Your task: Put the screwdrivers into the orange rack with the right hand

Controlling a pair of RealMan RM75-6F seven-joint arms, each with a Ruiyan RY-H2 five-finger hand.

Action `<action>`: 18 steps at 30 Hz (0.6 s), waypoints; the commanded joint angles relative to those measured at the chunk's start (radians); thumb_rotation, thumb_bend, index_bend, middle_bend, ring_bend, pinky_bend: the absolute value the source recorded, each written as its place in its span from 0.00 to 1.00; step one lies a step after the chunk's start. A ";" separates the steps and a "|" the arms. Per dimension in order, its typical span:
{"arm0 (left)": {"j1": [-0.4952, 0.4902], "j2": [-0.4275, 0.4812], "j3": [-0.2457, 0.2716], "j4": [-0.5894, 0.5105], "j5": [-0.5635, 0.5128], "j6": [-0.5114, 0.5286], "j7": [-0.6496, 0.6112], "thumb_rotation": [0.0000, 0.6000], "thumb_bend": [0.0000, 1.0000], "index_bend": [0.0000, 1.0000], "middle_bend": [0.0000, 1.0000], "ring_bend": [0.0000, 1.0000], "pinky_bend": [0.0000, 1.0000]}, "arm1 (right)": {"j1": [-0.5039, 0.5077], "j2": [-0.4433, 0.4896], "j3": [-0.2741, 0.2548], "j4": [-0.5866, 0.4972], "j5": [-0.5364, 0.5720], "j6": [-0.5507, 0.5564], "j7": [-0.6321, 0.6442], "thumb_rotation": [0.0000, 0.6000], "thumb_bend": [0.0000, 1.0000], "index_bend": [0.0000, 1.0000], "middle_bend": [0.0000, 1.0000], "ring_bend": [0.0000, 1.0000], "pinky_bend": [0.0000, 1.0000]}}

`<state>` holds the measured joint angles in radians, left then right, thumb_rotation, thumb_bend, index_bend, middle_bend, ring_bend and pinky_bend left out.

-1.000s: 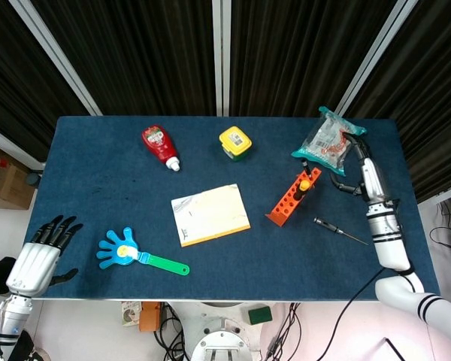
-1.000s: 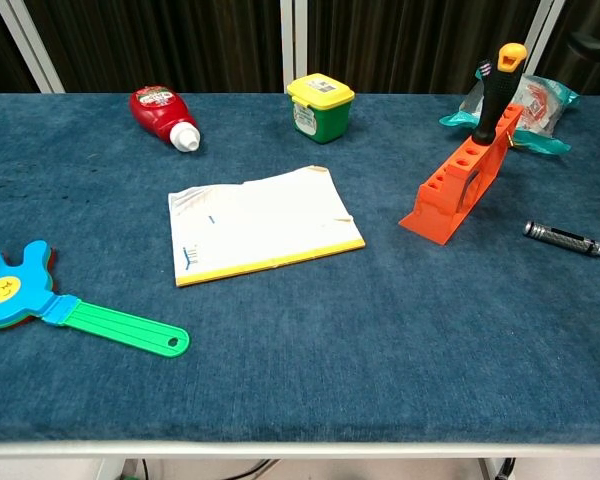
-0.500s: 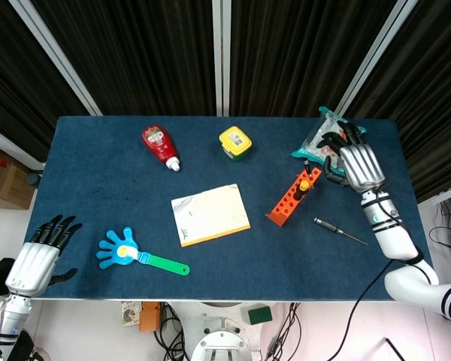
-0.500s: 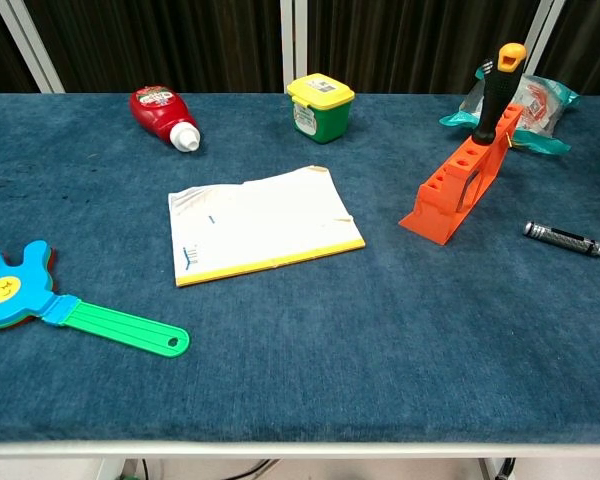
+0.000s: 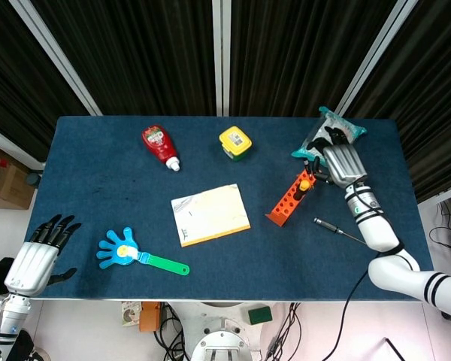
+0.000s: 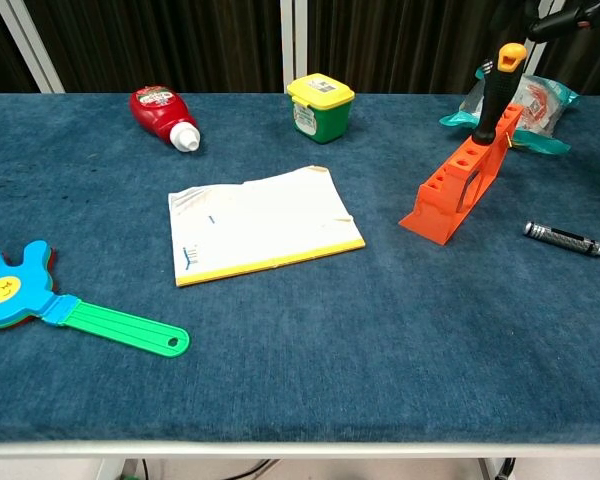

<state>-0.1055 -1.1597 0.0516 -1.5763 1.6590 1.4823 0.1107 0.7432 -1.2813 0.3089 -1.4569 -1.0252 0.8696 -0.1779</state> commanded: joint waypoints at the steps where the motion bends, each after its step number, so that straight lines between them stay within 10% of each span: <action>1: 0.000 0.000 0.000 0.001 0.000 0.000 -0.001 1.00 0.06 0.16 0.08 0.03 0.18 | 0.012 -0.028 0.000 0.031 0.000 -0.014 0.038 0.61 0.83 0.30 0.24 0.00 0.00; 18: -0.001 0.000 0.000 0.000 -0.002 -0.001 -0.001 1.00 0.06 0.16 0.08 0.03 0.18 | 0.031 -0.069 -0.033 0.085 -0.012 -0.028 0.054 0.61 0.89 0.29 0.24 0.00 0.00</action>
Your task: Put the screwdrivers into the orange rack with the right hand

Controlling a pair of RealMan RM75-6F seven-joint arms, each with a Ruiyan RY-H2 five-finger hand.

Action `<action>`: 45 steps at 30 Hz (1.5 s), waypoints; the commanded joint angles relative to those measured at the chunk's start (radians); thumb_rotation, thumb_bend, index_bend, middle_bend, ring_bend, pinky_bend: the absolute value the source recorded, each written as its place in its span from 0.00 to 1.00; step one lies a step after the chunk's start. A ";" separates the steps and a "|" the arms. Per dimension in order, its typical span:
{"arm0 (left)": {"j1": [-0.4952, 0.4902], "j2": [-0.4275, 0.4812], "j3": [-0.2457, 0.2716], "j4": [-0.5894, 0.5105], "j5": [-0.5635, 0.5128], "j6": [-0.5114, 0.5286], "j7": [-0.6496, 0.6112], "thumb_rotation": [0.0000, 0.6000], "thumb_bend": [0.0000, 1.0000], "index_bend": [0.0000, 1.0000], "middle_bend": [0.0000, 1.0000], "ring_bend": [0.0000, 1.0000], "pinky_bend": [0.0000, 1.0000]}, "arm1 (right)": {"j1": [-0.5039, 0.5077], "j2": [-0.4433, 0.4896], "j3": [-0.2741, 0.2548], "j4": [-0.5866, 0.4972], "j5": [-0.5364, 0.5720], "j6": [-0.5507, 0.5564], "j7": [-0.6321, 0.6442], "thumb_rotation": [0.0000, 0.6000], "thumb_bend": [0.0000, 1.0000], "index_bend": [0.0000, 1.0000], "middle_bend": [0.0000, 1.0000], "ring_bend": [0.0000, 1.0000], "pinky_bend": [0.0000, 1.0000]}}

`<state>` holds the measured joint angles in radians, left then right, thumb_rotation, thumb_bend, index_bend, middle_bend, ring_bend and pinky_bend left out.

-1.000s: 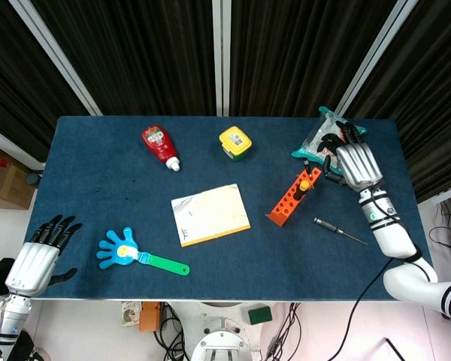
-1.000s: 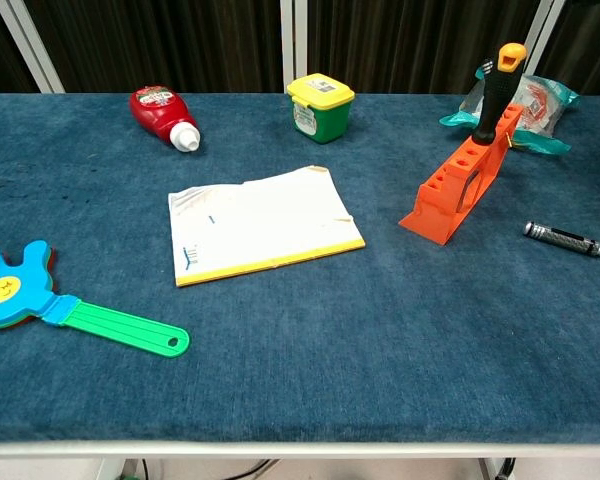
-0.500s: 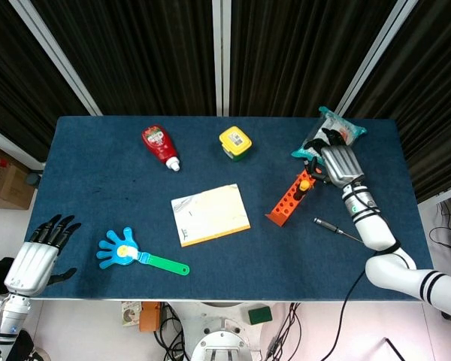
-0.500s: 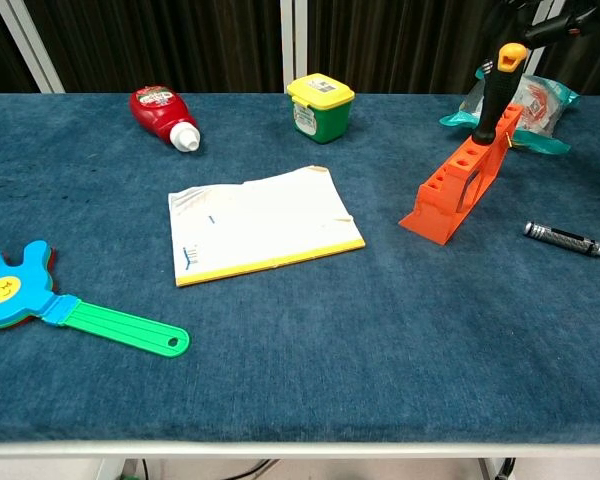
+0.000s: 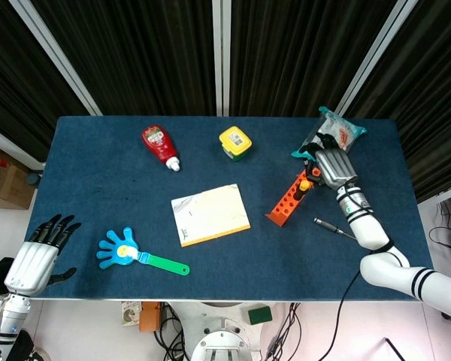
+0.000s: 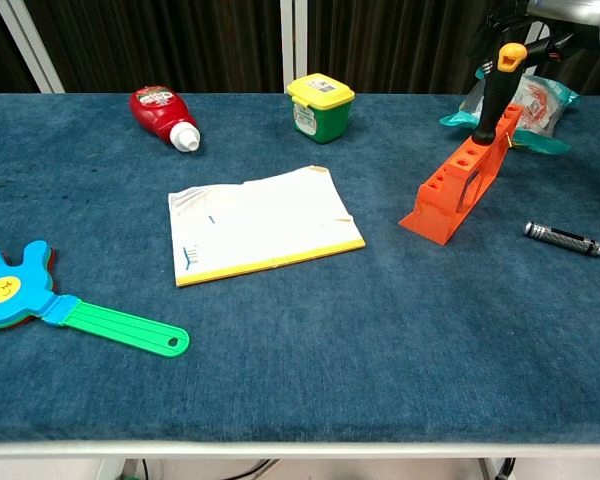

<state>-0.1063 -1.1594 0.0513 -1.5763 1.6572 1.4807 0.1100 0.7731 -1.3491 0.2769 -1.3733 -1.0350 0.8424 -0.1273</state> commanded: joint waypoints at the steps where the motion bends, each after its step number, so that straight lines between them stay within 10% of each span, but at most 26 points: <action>1: 0.000 0.000 0.000 0.000 0.000 0.000 -0.001 1.00 0.06 0.16 0.08 0.03 0.18 | 0.001 -0.001 -0.002 0.002 -0.004 -0.001 0.006 0.61 0.89 0.29 0.25 0.00 0.00; 45: -0.002 -0.002 0.001 -0.001 -0.003 -0.006 0.008 1.00 0.06 0.16 0.08 0.03 0.18 | -0.026 -0.030 -0.016 0.046 -0.109 0.055 0.141 0.62 0.95 0.47 0.41 0.00 0.00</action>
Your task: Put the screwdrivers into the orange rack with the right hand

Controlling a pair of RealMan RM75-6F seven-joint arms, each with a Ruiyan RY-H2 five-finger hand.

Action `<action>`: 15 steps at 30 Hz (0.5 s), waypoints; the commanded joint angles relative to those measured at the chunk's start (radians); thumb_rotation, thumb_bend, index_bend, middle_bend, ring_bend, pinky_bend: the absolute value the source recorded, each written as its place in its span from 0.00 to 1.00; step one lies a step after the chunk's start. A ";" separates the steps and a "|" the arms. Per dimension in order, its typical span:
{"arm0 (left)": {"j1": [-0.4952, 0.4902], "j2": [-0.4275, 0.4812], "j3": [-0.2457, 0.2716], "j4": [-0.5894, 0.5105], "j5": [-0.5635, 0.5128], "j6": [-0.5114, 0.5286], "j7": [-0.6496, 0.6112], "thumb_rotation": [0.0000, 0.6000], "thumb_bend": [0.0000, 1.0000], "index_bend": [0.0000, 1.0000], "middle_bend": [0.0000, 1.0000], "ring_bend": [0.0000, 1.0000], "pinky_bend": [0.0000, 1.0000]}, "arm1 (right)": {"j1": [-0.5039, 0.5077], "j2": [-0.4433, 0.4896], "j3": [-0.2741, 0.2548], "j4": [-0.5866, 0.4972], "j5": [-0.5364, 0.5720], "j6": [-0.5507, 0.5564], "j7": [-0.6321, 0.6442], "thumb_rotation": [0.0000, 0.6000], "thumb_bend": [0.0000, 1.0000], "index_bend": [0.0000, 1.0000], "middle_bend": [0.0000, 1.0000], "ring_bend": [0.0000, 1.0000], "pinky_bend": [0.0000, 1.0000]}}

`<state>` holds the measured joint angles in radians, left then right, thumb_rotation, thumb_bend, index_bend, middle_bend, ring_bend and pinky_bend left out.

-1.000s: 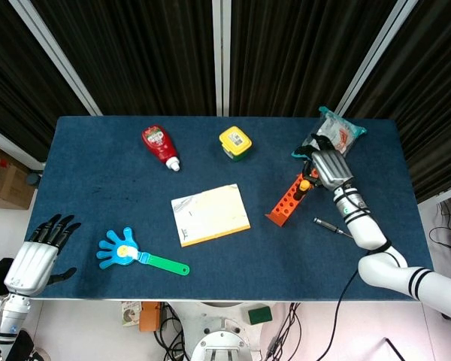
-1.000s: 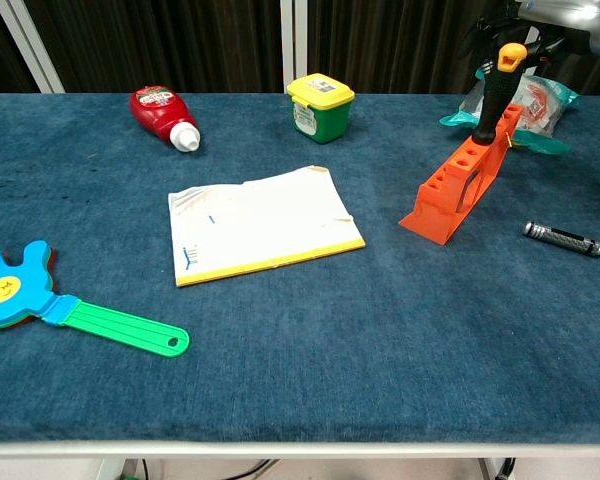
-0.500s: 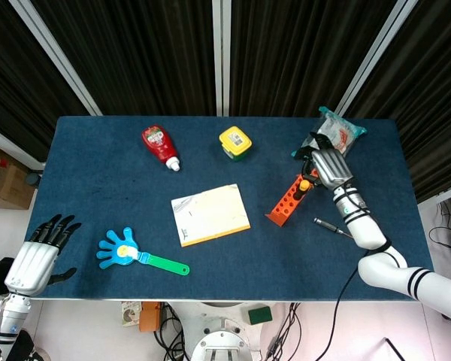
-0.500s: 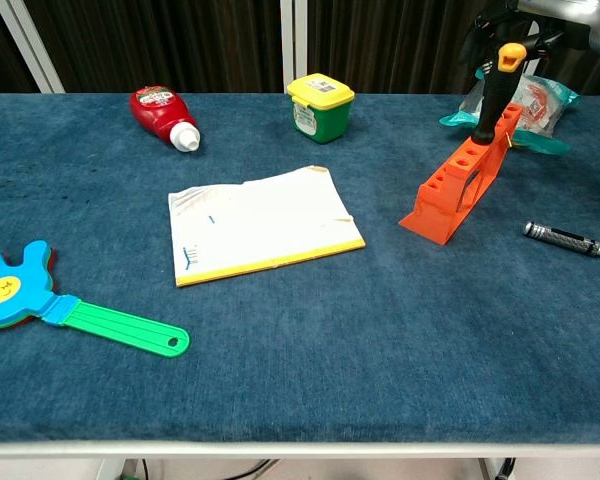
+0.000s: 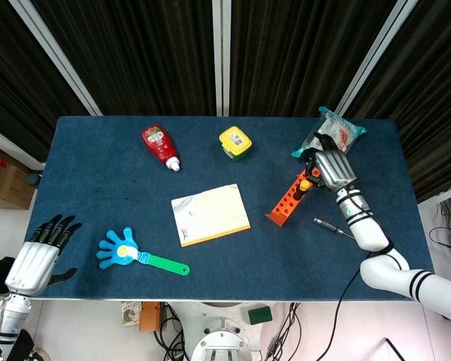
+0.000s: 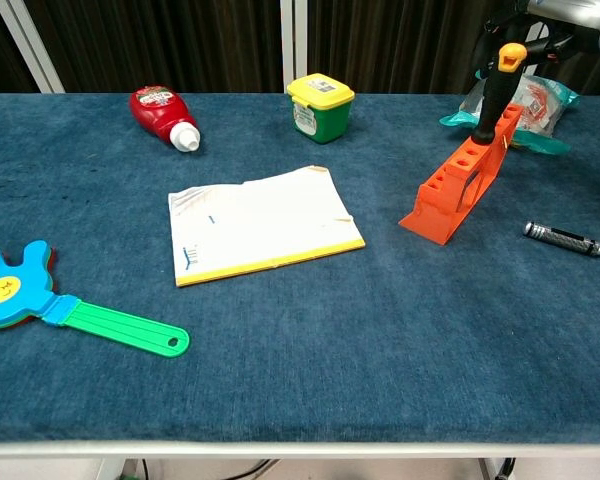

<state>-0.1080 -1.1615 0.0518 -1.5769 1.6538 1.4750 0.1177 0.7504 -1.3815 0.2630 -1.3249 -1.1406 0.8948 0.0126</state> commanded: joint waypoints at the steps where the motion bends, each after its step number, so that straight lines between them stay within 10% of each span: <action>1: 0.000 0.000 0.000 -0.001 0.001 0.000 0.001 1.00 0.06 0.16 0.08 0.03 0.18 | -0.005 0.005 -0.002 -0.004 -0.005 0.005 0.002 0.62 0.95 0.47 0.41 0.00 0.00; 15: 0.000 -0.001 0.001 -0.005 -0.003 -0.004 0.009 1.00 0.06 0.16 0.08 0.03 0.18 | -0.033 0.035 -0.022 -0.033 -0.045 0.044 -0.008 0.61 0.96 0.49 0.43 0.00 0.00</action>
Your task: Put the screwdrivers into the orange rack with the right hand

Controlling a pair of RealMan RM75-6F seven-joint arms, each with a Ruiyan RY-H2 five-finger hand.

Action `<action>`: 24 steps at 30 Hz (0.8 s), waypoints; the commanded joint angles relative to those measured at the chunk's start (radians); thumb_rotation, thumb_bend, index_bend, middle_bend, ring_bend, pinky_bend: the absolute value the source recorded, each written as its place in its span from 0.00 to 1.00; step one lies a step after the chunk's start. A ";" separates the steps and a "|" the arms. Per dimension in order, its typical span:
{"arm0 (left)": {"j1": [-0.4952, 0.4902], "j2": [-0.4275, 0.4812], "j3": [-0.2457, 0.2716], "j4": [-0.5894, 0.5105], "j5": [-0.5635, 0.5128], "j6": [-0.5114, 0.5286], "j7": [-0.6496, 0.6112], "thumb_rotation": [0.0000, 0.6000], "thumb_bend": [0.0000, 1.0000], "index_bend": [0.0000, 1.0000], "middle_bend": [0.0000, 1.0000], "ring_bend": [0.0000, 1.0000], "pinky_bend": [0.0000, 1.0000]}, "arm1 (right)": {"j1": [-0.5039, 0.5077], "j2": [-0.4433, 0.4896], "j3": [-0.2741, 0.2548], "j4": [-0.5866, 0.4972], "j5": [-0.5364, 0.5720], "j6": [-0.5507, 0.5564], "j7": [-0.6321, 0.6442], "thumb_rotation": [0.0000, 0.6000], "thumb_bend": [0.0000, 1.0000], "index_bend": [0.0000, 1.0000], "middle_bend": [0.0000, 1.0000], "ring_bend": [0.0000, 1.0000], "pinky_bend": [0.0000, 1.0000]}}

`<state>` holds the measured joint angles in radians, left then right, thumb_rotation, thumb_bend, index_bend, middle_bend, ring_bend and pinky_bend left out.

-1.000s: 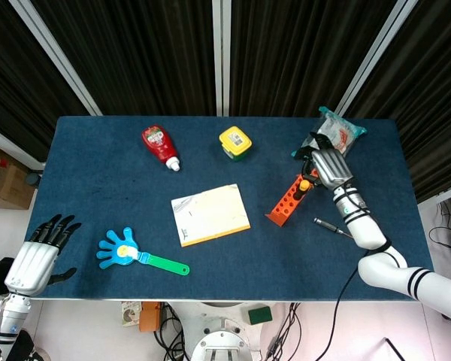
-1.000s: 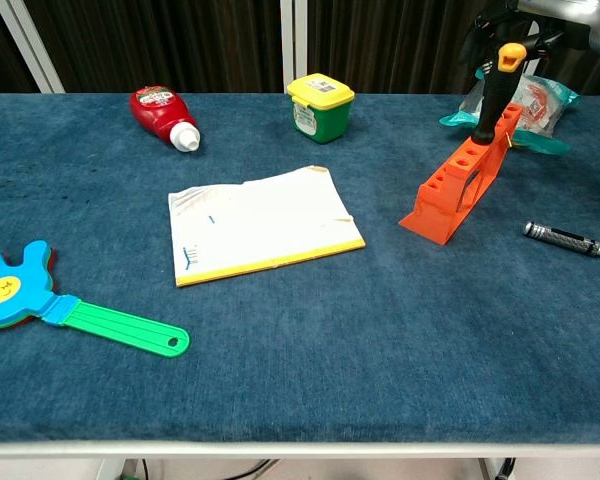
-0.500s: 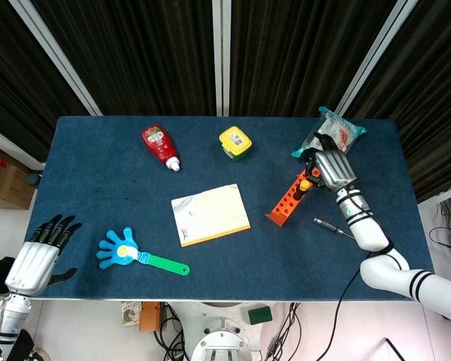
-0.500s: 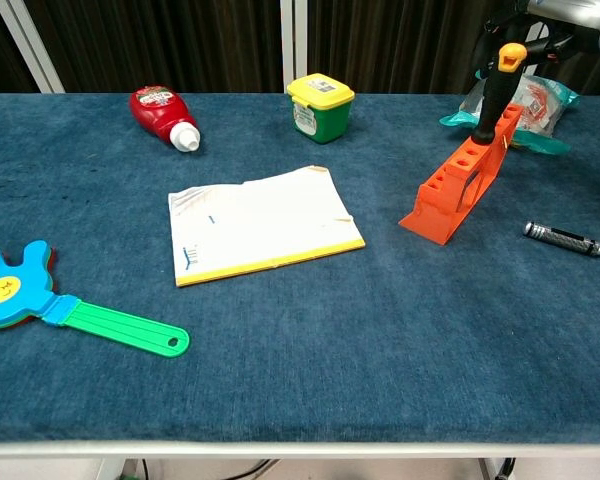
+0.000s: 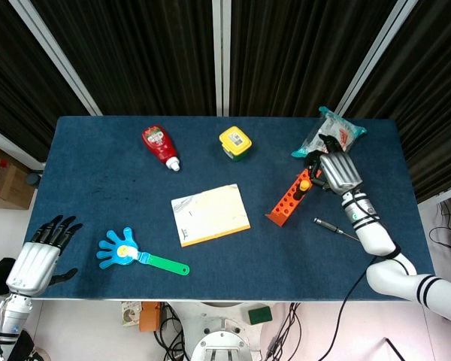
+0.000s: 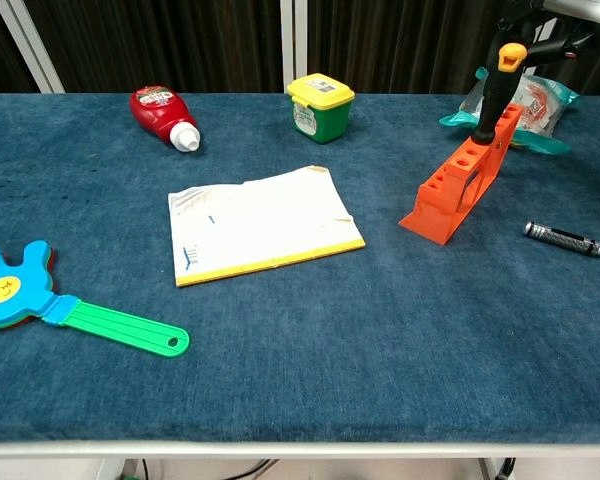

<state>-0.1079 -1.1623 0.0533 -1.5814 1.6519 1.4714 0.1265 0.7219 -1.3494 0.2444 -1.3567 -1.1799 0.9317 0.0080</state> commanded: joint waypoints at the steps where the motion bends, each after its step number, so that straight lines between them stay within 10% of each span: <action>1: 0.000 0.000 0.000 -0.001 -0.002 -0.002 0.001 1.00 0.06 0.16 0.08 0.03 0.18 | -0.007 0.004 -0.005 -0.002 -0.007 0.010 -0.003 0.61 0.96 0.49 0.43 0.00 0.00; 14: 0.000 -0.001 0.000 -0.006 -0.007 -0.006 0.011 1.00 0.06 0.16 0.08 0.03 0.18 | -0.031 0.021 -0.011 -0.017 -0.040 0.037 0.029 0.62 0.97 0.49 0.43 0.00 0.00; 24: 0.001 0.005 -0.001 -0.004 -0.005 0.001 -0.005 1.00 0.06 0.16 0.08 0.03 0.18 | -0.162 0.153 -0.026 -0.122 -0.143 0.228 0.141 0.60 0.98 0.21 0.22 0.00 0.00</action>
<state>-0.1068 -1.1574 0.0521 -1.5854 1.6464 1.4718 0.1222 0.6156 -1.2485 0.2297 -1.4390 -1.2850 1.0904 0.1095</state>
